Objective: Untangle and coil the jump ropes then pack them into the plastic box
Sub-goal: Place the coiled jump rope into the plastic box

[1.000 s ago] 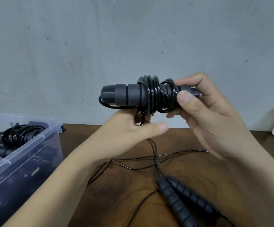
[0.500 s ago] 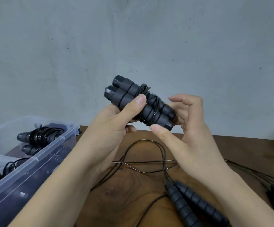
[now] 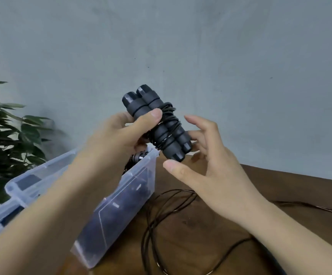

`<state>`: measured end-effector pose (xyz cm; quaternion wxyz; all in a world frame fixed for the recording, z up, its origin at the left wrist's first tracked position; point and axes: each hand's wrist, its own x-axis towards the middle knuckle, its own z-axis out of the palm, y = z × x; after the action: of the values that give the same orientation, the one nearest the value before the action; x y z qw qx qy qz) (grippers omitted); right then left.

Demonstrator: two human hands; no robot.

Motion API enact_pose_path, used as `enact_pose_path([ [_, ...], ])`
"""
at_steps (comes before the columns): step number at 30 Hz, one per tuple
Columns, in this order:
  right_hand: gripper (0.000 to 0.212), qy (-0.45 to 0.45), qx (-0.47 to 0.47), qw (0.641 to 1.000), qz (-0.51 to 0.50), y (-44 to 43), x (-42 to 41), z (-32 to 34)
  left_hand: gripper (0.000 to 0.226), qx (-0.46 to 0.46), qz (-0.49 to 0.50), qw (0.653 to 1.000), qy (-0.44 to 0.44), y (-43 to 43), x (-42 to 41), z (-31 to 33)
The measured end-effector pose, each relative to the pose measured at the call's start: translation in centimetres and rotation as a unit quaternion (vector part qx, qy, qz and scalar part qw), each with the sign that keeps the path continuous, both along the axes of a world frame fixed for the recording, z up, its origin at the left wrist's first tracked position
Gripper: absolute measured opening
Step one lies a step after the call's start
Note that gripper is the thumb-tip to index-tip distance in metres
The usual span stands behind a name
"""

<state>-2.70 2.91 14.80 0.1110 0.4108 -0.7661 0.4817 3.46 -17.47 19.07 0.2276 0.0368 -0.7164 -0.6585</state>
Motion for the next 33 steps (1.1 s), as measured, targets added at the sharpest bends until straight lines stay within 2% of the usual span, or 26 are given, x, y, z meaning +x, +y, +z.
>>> enact_pose_path([
  [2,0.08,0.006,0.007,1.0,0.005,-2.3,-0.3,0.5,0.062,-0.008,-0.008,1.0,-0.029,-2.4,0.1,0.2],
  [5,0.08,0.004,0.024,1.0,0.001,-5.4,-1.3,1.0,0.052,-0.011,-0.032,0.997,-0.065,-4.5,-0.5,-0.2],
  [10,0.074,0.029,0.079,0.996,0.011,-11.2,-4.3,0.9,0.055,0.029,-0.018,0.992,-0.121,-9.3,-1.7,-2.0],
  [15,0.071,0.005,0.166,0.985,0.043,-15.3,-6.9,-0.5,0.057,0.098,0.022,0.98,-0.174,-13.4,-2.6,-4.2],
  [19,0.074,-0.017,0.265,0.961,0.075,-16.9,-7.7,-1.6,0.05,0.088,-0.013,0.959,-0.268,-15.2,-2.5,-5.7],
  [25,0.074,-0.016,0.325,0.941,0.098,-17.7,-8.2,-0.6,0.041,0.027,-0.094,0.93,-0.355,-17.6,-2.7,-5.2],
  [27,0.074,-0.014,0.351,0.93,0.111,-17.8,-8.1,-0.2,0.046,0.029,-0.099,0.922,-0.372,-18.4,-2.7,-5.4],
  [30,0.065,-0.005,0.355,0.929,0.104,-18.4,-8.1,-0.2,0.067,0.026,-0.088,0.922,-0.376,-18.8,-2.9,-6.0],
  [33,0.061,0.023,0.369,0.924,0.094,-19.2,-8.2,-0.2,0.077,-0.017,-0.078,0.92,-0.384,-19.0,-3.4,-6.0],
])
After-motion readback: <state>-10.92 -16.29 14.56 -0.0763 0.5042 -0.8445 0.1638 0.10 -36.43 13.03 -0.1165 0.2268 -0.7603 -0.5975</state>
